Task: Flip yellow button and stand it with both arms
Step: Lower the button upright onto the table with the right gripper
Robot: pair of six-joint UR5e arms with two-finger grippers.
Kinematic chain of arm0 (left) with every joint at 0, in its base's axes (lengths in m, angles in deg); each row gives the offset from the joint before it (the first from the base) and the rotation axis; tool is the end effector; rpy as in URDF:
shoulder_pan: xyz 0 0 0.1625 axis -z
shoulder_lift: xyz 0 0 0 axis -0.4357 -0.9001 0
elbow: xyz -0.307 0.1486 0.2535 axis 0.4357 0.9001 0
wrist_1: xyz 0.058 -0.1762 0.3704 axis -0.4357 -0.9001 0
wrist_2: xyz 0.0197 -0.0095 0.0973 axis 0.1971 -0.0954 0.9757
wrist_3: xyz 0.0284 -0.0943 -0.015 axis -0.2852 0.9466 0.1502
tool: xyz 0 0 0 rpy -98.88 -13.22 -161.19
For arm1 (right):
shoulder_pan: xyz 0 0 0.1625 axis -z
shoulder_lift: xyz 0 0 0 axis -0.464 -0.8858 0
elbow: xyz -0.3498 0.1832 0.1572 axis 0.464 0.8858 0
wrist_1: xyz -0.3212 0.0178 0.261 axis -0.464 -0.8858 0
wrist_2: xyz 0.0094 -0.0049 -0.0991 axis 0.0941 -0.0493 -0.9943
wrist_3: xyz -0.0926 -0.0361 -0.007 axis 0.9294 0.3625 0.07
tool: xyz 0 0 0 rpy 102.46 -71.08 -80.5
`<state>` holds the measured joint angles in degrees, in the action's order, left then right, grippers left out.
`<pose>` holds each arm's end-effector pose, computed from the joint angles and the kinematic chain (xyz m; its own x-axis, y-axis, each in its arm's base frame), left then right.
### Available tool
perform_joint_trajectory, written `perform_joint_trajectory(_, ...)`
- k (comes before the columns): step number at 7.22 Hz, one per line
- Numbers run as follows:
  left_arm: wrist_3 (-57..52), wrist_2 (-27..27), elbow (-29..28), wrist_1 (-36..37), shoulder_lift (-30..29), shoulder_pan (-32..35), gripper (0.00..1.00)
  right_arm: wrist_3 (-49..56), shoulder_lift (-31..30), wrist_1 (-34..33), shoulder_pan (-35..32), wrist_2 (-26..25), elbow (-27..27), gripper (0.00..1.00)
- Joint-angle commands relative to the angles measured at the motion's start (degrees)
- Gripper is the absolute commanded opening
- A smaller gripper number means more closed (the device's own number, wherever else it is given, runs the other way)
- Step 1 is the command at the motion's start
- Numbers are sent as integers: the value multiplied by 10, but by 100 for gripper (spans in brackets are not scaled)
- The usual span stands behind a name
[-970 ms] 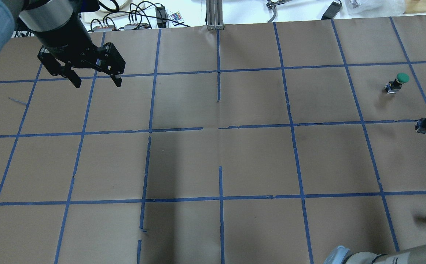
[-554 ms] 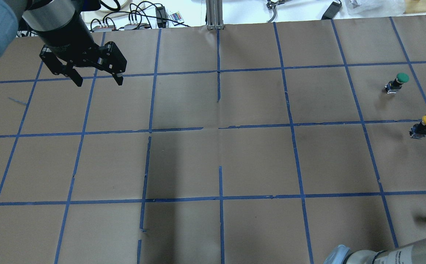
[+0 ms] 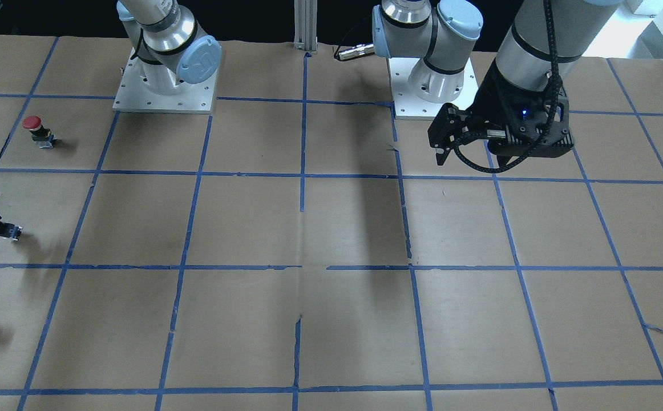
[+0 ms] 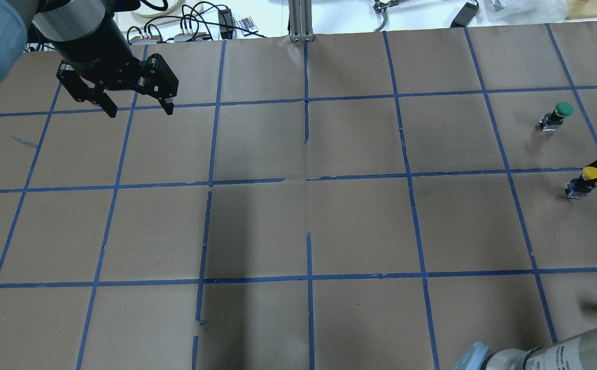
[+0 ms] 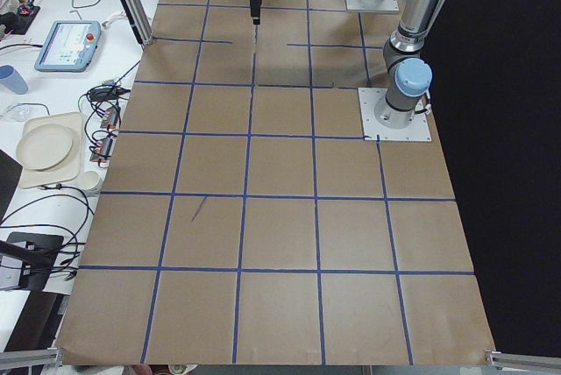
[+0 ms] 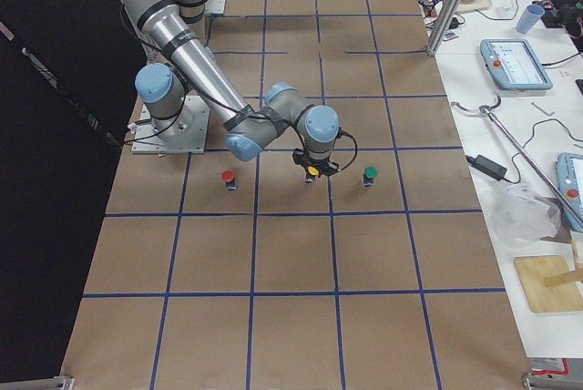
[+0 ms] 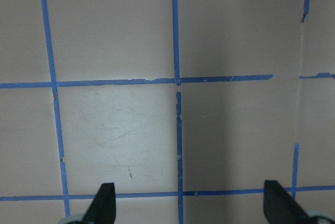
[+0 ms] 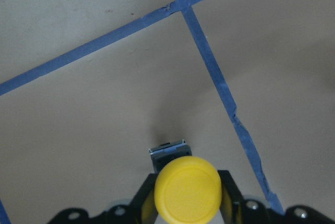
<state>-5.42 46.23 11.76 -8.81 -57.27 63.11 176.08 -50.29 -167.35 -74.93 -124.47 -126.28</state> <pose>-0.1245 -0.5221 0.4981 -1.0000 0.0045 0.0085 0.0046 1.0000 0.0085 -0.2643 -0.5000 0.2390 -0.4010 -0.9152 -0.0396 -0.9051 0.4024 -0.1375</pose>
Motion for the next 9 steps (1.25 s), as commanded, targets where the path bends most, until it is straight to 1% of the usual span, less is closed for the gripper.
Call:
perform_joint_trajectory(1, 0, 2, -1, 2, 1, 0, 99, 4, 3, 0, 1, 6, 1, 8)
perform_joint_trajectory(2, 0, 2, -1, 2, 1, 0, 99, 2, 3, 0, 1, 6, 1, 14)
perform_joint_trajectory(3, 0, 2, -1, 2, 1, 0, 99, 2, 4, -2, 1, 6, 1, 24)
perform_joint_trajectory(4, 0, 2, 0, 2, 1, 0, 99, 3, 7, -24, 1, 5, 0, 31)
perform_joint_trajectory(5, -1, 1, -1, 3, 0, 0, 99, 3, 17, -31, 1, 6, 0, 32)
perform_joint_trajectory(7, -1, -1, -1, 3, -1, 0, 99, -1, 17, -30, 1, 5, 1, 35)
perform_joint_trajectory(8, 0, -1, -1, 3, 0, 0, 99, -1, 17, -30, 1, 6, 1, 49)
perform_joint_trajectory(9, 0, -1, -1, 3, 0, 0, 99, -2, 14, -29, 0, 6, 0, 68)
